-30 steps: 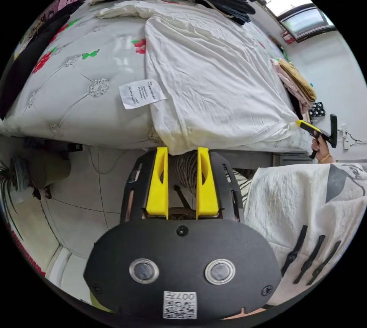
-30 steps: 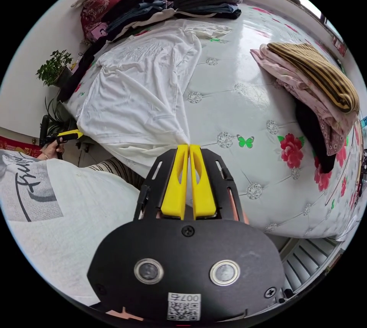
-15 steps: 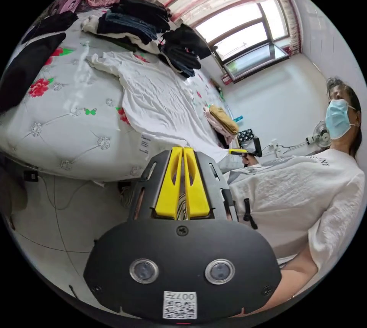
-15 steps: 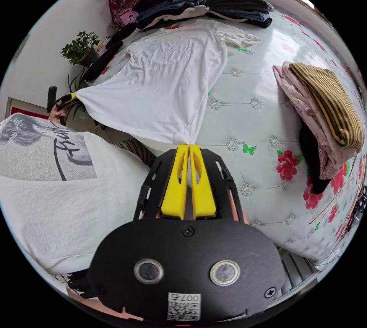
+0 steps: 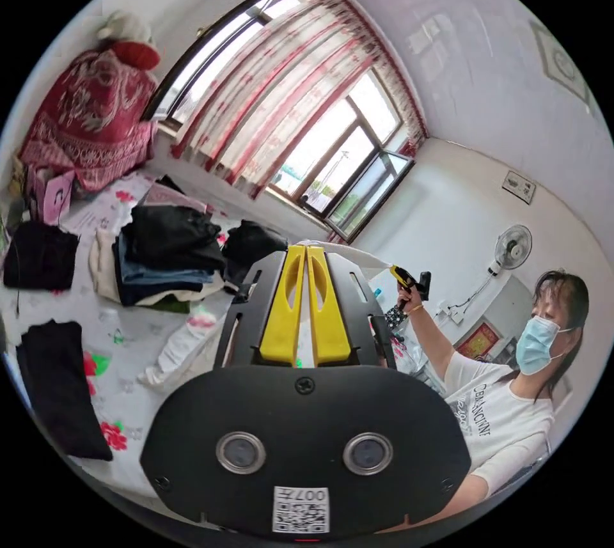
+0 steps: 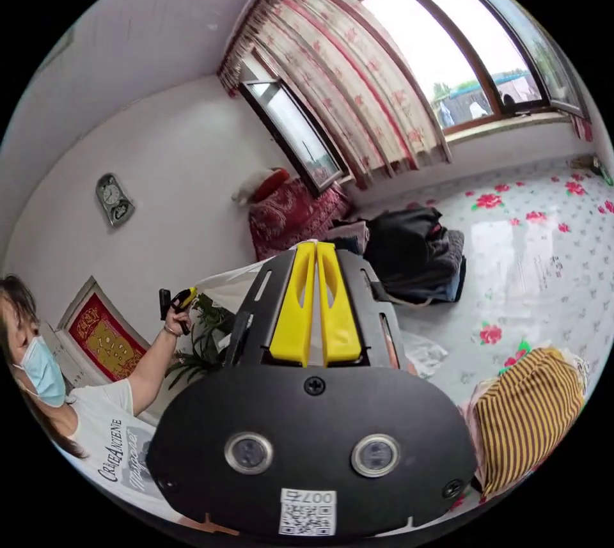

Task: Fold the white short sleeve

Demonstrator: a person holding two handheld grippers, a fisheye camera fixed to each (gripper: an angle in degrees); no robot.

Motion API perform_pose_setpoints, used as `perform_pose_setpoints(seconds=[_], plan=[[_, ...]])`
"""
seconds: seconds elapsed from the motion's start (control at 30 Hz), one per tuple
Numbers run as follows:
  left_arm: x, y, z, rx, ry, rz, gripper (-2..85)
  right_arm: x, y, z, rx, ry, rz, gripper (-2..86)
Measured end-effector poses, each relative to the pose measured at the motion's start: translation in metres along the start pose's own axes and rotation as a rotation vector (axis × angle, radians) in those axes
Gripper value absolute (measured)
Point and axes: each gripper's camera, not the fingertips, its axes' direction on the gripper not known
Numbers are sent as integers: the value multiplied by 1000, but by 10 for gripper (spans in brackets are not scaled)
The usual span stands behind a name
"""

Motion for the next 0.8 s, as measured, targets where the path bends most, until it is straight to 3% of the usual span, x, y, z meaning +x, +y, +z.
perform_pose_setpoints(seconds=[0.2, 0.4, 0.6, 0.8], plan=[[77, -3, -35, -58, 19, 178, -10, -59, 10, -89, 54, 12, -227, -3], [99, 65, -38, -182, -7, 210, -10, -51, 97, -128, -114, 18, -294, -3], [53, 190, -5, -297, -29, 4, -10, -10, 222, -112, -309, 121, -148, -2], [-22, 335, 20, -332, -8, -473, -10, 51, 350, -69, -492, 199, 193, -3]])
